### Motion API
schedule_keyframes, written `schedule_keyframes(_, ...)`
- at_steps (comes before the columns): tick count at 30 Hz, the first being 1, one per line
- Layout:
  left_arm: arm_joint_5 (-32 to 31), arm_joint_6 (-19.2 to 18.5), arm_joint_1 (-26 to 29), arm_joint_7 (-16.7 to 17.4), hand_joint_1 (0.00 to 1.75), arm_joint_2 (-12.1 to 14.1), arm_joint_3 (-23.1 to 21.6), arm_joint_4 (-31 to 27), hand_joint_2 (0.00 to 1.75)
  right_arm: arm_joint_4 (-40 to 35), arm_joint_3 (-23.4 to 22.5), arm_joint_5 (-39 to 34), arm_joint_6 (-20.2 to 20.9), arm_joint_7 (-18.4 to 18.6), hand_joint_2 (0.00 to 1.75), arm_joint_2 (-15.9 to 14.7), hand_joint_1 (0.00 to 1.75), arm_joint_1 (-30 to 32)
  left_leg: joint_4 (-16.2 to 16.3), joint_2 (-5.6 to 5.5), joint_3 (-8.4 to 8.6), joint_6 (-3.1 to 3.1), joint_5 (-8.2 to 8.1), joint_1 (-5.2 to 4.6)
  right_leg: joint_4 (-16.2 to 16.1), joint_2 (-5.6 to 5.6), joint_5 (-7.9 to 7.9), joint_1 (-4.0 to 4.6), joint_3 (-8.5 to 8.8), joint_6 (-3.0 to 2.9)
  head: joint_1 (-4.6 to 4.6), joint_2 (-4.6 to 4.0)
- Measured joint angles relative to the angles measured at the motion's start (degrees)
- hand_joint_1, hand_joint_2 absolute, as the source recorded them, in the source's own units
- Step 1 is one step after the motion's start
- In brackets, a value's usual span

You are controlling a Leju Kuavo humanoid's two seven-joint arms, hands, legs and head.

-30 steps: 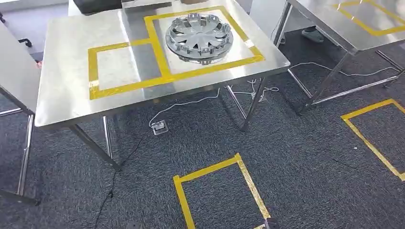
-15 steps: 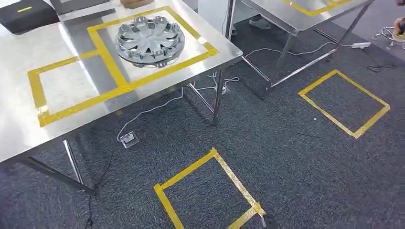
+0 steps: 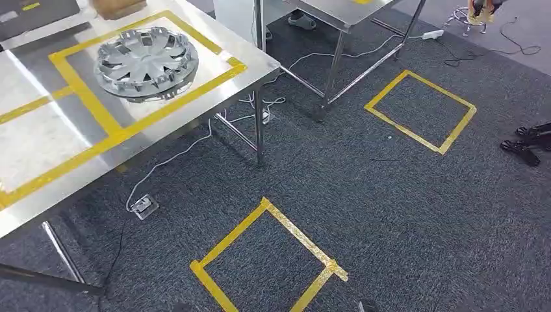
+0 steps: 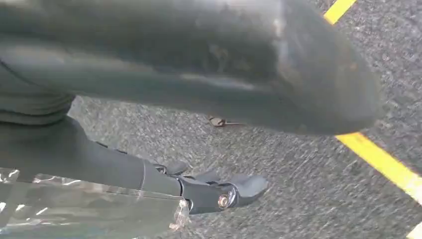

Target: Take the parts from the cabinet and place them on the table.

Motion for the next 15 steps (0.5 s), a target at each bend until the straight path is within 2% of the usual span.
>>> schedule_keyframes(1, 0.0, 0.0, 0.0, 0.0, 0.0, 0.0, 0.0, 0.0, 0.0, 0.1, 0.0, 0.0, 0.0, 0.0, 0.0, 0.1, 0.0, 0.2, 0.2, -1.83, 0.28, -0.4, -0.78, 0.29, -1.3, 0.45, 0.6, -0.76, 1.16, -0.47, 0.22, 0.0)
schedule_keyframes(2, -0.1, 0.0, 0.0, 0.0, 0.0, 0.1, 0.0, 0.0, 0.0, 0.1, 0.1, -0.1, 0.0, 0.0, 0.0, 0.3, 0.0, 0.1, 1.9, -6.57, -0.27, -0.36, -1.83, 0.3, -1.8, 0.89, 0.77, -0.73, 1.5, -0.76, -0.26, 0.0)
schedule_keyframes(3, -0.1, 0.0, 0.1, 0.0, 0.0, 0.1, 0.0, 0.0, 0.0, 0.2, 0.2, -0.1, 0.0, 0.0, 0.0, 0.3, 0.0, -0.2, 5.3, -7.99, -1.97, -0.35, -3.61, 0.19, -1.9, 1.66, 0.84, -0.73, 1.48, -0.93, -0.46, 0.0)
schedule_keyframes(5, -0.1, 0.0, 0.5, 0.1, 0.0, 0.1, 0.0, 0.0, 0.0, 0.2, 0.3, -0.2, 0.0, 0.0, 0.0, 0.4, 0.0, -0.5, 13.8, -8.28, -6.67, -0.44, -7.07, 0.21, -1.8, 3.33, 0.63, -0.55, 1.53, -1.31, -1.18, 0.0)
schedule_keyframes(6, -0.1, 0.0, 0.6, 0.1, 0.0, 0.1, 0.0, 0.0, 0.0, 0.2, 0.3, -0.3, 0.0, 0.0, 0.0, 0.4, 0.0, -0.4, 16.4, -8.18, -8.57, -0.49, -7.32, 0.2, -1.8, 4.26, 0.59, -0.49, 1.58, -1.3, -1.38, 0.0)
schedule_keyframes(7, -0.1, 0.0, 0.6, 0.1, 0.0, 0.1, 0.0, 0.0, 0.0, 0.2, 0.4, -0.3, 0.0, 0.0, 0.0, 0.4, 0.0, -0.3, 16.1, -8.0, -9.08, -0.53, -5.92, 0.21, -1.7, 5.11, 0.52, -0.49, 1.7, -1.28, -1.53, 0.0)
schedule_keyframes(8, -0.1, 0.0, 0.6, 0.1, 0.0, 0.1, 0.0, 0.0, 0.0, 0.2, 0.4, -0.3, 0.1, 0.0, 0.0, 0.5, 0.0, -0.1, 13.5, -8.01, -8.42, -0.56, -3.26, 0.28, -1.6, 6.0, 0.32, -0.53, 1.89, -1.2, -1.6, 0.0)
schedule_keyframes(9, -0.1, 0.0, 0.6, 0.1, 0.0, 0.1, 0.0, 0.0, 0.0, 0.3, 0.4, -0.2, 0.2, 0.0, 0.0, 0.5, 0.0, -0.1, 9.6, -8.49, -6.87, -0.54, -0.17, 0.35, -1.3, 6.83, 0.09, -0.64, 2.07, -0.99, -1.68, 0.0)
schedule_keyframes(10, -0.1, 0.1, 0.6, 0.0, 0.0, 0.1, 0.0, 0.0, 0.0, 0.3, 0.5, 0.0, 0.3, 0.3, 0.0, 0.7, 0.0, -0.2, 5.1, -10.15, -5.1, -0.56, 2.79, 0.53, -0.9, 7.64, -0.26, -0.8, 2.17, -0.71, -1.86, 0.0)
schedule_keyframes(11, -0.1, 0.1, 0.7, 0.0, 0.0, 0.1, 0.0, 0.0, 0.0, 0.3, 0.5, 0.3, 0.5, 0.7, 0.0, 0.7, 0.0, -0.2, 3.2, -13.98, -4.14, -0.39, 2.71, 0.88, -0.5, 8.31, -0.72, -0.93, 1.84, -0.32, -2.1, 0.0)
schedule_keyframes(12, -0.1, 0.3, 0.7, -0.1, 0.0, 0.1, 0.0, 0.0, 0.0, 0.4, 0.8, 0.6, 0.7, 1.1, 0.0, 0.8, 0.0, -0.5, 1.4, -15.39, -3.56, -0.38, 2.32, 1.26, 0.5, 9.1, -1.1, -0.83, 1.39, 0.12, -2.45, 0.0)
schedule_keyframes(14, -0.2, 0.6, 0.9, -0.2, 0.0, 0.1, 0.0, 0.0, 0.0, 0.5, 1.3, 1.1, 1.0, 1.7, 0.0, 1.2, 0.0, -0.5, 1.7, -13.54, -3.49, 0.07, 1.9, 0.66, 0.3, 10.65, -0.74, -1.47, 0.71, 0.71, -2.23, 0.0)
schedule_keyframes(15, -0.3, 0.7, 1.0, -0.3, 0.0, 0.1, 0.0, 0.0, 0.0, 0.5, 1.5, 1.4, 1.2, 1.8, 0.0, 1.5, 0.0, -0.4, 1.4, -12.81, -3.38, 0.44, 1.85, 0.54, 0.3, 11.65, -0.62, -1.61, 0.64, 1.11, -2.49, 0.0)
